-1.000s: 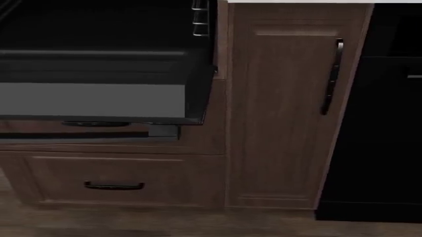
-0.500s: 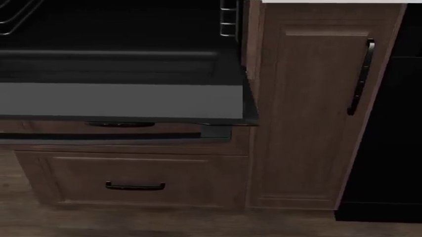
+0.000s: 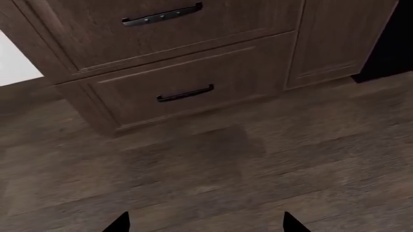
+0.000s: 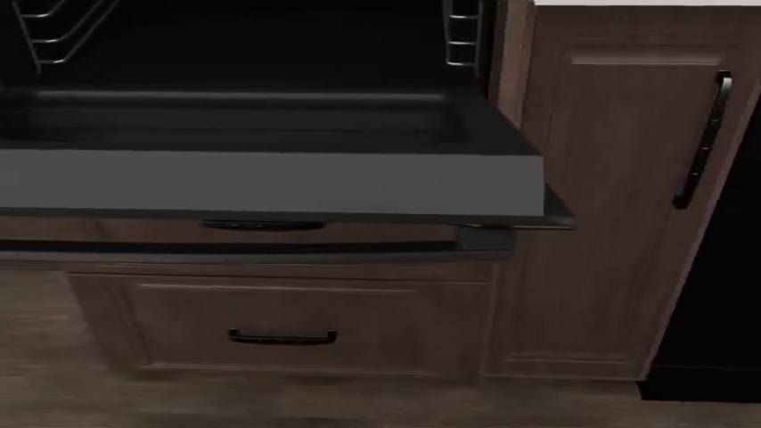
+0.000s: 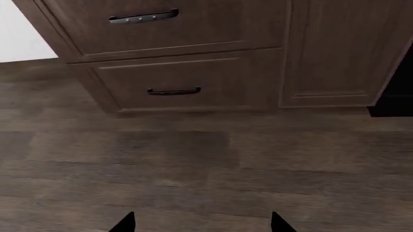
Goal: Close the oven door
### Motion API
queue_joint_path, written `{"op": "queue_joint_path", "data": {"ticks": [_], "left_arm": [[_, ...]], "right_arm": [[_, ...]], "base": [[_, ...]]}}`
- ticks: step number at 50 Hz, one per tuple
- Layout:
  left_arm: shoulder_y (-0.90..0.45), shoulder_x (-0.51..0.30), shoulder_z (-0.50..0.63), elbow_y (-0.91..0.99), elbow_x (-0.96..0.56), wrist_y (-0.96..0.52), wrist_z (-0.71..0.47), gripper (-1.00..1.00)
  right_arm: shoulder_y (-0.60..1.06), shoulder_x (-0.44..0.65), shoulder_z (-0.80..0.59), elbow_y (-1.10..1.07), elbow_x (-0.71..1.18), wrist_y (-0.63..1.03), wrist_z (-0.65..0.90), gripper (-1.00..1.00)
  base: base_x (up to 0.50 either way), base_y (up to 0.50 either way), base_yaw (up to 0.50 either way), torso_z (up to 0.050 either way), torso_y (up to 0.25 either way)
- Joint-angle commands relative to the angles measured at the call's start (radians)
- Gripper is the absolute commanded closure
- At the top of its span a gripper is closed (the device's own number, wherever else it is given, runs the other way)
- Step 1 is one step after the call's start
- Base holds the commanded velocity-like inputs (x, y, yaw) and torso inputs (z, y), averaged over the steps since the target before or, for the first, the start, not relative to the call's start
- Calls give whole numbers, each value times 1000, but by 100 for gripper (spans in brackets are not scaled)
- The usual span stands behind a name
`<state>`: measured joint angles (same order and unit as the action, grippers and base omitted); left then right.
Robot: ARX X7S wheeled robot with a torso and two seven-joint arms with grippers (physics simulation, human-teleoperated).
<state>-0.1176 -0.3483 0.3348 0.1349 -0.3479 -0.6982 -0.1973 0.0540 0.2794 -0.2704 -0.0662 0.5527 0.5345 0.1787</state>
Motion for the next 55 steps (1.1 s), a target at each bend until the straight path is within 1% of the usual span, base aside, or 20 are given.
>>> {"op": "queue_joint_path", "data": {"ticks": [1, 4, 7, 16, 17, 22, 26, 28, 32, 33, 34, 35, 36, 42, 44, 45, 48, 51, 52, 55], "left_arm": [[0, -2, 1, -5, 0, 6, -3, -100], [-2, -7, -3, 31, -11, -30, -12, -100], [3, -3, 5, -3, 0, 9, -4, -100], [4, -4, 0, -4, -5, 12, -5, -100], [2, -9, -6, 26, -16, -19, -13, -100], [5, -5, 1, -5, -6, 15, -6, -100], [0, -11, -2, 39, -20, -27, -15, -100], [2, -6, 6, 5, -8, 8, -7, -100], [-1, -10, 1, 33, -20, -22, -14, -100], [2, -7, 7, 8, -11, 5, -8, -100], [-1, -10, 2, 32, -19, -21, -15, -100], [0, -6, 9, -1, -8, 11, -8, -100], [-4, -9, 3, 24, -19, -20, -14, -100], [-2, -6, 11, -8, -8, 15, -8, -100], [-1, -6, 10, -11, -7, 21, -9, -100], [-2, -13, 2, 32, -21, -19, -19, -100], [3, -8, 11, -11, -5, 27, -10, -100], [2, -8, 9, -7, -8, 25, -11, -100], [1, -13, 5, 25, -18, -5, -18, -100], [3, -12, 9, 13, -14, 10, -15, -100]], "right_arm": [[0, 3, -5, -1, 2, -5, -1, -100], [-1, 3, -4, 2, 3, -9, 0, -100], [-2, 4, -4, 0, 5, -9, 0, -100], [2, 6, -8, -4, 7, -7, 2, -100], [2, 5, -9, 1, 6, -9, 2, -100], [-2, 7, -8, -2, 9, -12, 3, -100], [-6, 7, -6, -4, 11, -15, 6, -100], [-6, 7, -6, -4, 12, -15, 6, -100], [-4, 7, -8, 0, 12, -16, 6, -100], [-3, 8, -9, -1, 12, -16, 6, -100], [-3, 8, -10, -1, 12, -16, 6, -100], [-3, 7, -10, 3, 12, -18, 6, -100], [-3, 7, -8, 3, 15, -17, 6, -100], [0, 9, -10, 4, 15, -19, 5, -100], [2, 9, -8, 6, 18, -22, 4, -100], [2, 9, -9, 4, 18, -23, 3, -100], [0, 7, -6, 5, 20, -32, 1, -100], [-5, 8, -1, 1, 23, -38, 3, -100], [-6, 8, -1, 0, 23, -41, 3, -100], [-11, 8, 2, 0, 24, -50, 1, -100]], "base": [[0, 234, 0, 0, 0], [0, 233, 0, 0, 0], [0, 232, 0, 0, 0], [0, 232, 0, 0, 0], [0, 234, 0, 0, 0], [0, 233, 0, 0, 0], [0, 236, 0, 0, 0], [0, 232, 0, 0, 0], [0, 234, 0, 0, 0], [0, 238, 0, 0, 0], [0, 234, 0, 0, 0], [0, 234, 0, 0, 0], [0, 234, 0, 0, 0], [0, 189, 0, 0, 0], [0, 162, 0, 0, 0], [8, 129, 0, 0, 0], [33, 68, 0, 0, 0], [62, 0, 0, 0, 0], [74, 0, 0, 0, 0], [82, 0, 0, 0, 0]]}}
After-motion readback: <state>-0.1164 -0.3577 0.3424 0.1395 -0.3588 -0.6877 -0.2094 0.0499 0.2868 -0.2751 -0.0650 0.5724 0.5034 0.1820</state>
